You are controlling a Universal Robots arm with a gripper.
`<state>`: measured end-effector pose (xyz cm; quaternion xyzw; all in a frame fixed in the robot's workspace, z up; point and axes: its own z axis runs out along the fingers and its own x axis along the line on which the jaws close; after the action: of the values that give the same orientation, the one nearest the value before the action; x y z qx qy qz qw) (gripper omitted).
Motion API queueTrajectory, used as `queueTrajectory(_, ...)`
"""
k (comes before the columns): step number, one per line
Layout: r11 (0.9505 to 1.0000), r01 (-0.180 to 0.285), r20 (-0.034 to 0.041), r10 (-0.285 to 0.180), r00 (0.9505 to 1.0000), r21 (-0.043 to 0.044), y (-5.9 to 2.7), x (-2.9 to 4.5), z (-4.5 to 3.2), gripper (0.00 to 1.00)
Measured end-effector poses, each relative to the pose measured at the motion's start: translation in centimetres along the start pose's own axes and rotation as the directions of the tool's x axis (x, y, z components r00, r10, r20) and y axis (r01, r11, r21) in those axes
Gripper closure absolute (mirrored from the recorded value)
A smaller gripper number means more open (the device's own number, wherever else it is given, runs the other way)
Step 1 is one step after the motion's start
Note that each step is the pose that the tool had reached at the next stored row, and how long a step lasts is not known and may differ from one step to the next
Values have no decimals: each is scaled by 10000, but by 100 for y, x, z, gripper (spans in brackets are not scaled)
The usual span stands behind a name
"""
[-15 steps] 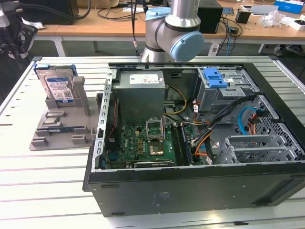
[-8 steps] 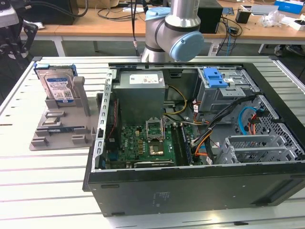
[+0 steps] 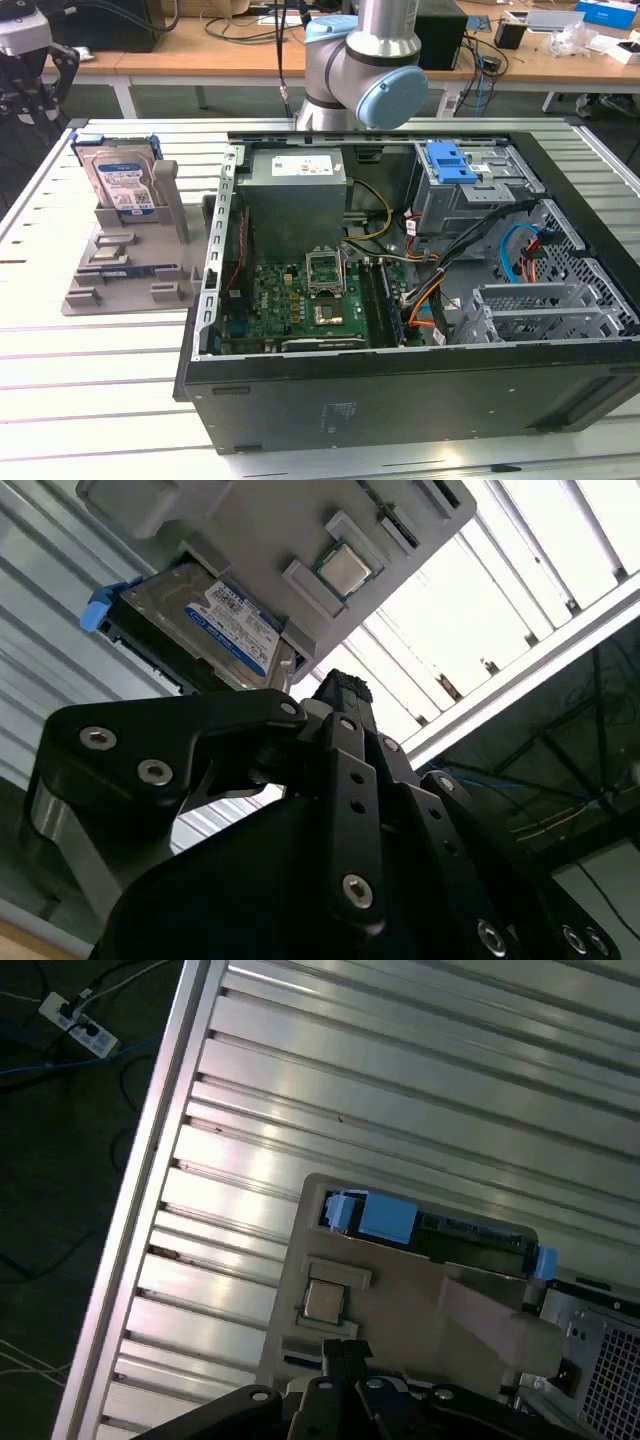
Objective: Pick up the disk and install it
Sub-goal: 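Pick up the disk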
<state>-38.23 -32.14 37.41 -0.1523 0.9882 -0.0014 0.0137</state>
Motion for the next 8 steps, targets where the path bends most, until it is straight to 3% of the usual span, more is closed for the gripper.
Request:
queueTrajectory(1,9996,267,2,-267,9996,-7,0,0,0,89)
queueTrajectory(3,9915,1304,11,-1304,9915,-34,0,0,0,89)
queueTrajectory(5,9872,1594,14,-1593,9872,-42,0,0,0,89)
queueTrajectory(8,9764,2160,21,-2160,9764,-56,0,-1,0,89)
